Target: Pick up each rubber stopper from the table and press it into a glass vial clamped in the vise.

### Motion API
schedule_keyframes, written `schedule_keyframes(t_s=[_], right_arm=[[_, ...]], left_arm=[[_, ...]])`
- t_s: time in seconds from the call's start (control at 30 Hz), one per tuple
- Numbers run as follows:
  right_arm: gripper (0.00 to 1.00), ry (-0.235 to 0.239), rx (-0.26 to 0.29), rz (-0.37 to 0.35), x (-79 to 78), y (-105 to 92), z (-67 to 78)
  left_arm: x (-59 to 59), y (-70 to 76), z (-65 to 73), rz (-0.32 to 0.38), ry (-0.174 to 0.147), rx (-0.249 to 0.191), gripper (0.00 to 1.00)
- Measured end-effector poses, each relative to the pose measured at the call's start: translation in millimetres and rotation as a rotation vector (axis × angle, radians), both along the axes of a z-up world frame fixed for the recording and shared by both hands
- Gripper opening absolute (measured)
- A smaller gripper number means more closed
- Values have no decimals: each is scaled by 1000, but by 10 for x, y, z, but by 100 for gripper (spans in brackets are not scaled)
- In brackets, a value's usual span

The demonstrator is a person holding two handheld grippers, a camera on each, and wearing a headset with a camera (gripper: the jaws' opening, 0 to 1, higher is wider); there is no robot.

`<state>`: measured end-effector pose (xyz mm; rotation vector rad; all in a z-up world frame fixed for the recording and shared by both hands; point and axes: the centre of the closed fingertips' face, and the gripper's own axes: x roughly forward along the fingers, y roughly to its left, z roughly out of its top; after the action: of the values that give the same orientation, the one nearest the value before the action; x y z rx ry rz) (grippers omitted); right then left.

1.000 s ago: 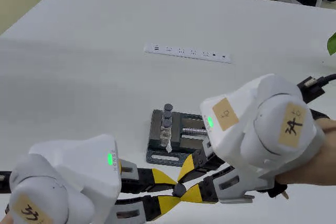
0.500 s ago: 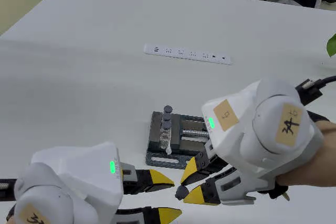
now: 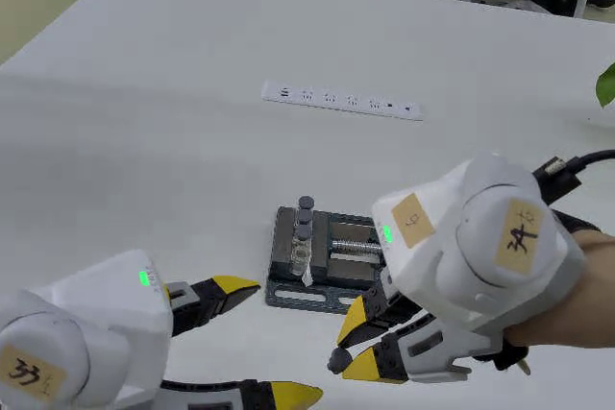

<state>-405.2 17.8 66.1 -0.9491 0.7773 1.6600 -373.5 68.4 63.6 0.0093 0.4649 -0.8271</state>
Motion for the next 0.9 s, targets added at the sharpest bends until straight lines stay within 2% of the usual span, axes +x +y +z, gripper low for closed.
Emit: schedule_keyframes(t_s=[0.1, 0.13, 0.17, 0.3, 0.4, 0.47, 0.77, 0.9], right_arm=[[6, 5, -5, -4, 4, -6, -17], [6, 5, -6, -3, 3, -6, -21], [6, 5, -8, -4, 6, -7, -27], [6, 8, -12, -8, 26, -6, -48], [6, 9, -16, -14, 72, -3, -76], [6, 12, -19, -18, 92, -1, -90], [6, -2, -31, -16, 266, 16, -123], [6, -15, -43, -5, 372, 31, -130]], left_arm=[[18, 88, -19, 33, 13, -3, 74], [27, 127, -41, 60, 35, -6, 77], [50, 159, -45, 70, 29, -6, 81], [86, 273, -44, 119, 29, -10, 87], [110, 343, -58, 159, 41, -24, 91], [122, 375, -75, 186, 52, -22, 99], [90, 444, -94, 208, 63, -19, 99], [94, 455, -60, 215, 48, -20, 99]])
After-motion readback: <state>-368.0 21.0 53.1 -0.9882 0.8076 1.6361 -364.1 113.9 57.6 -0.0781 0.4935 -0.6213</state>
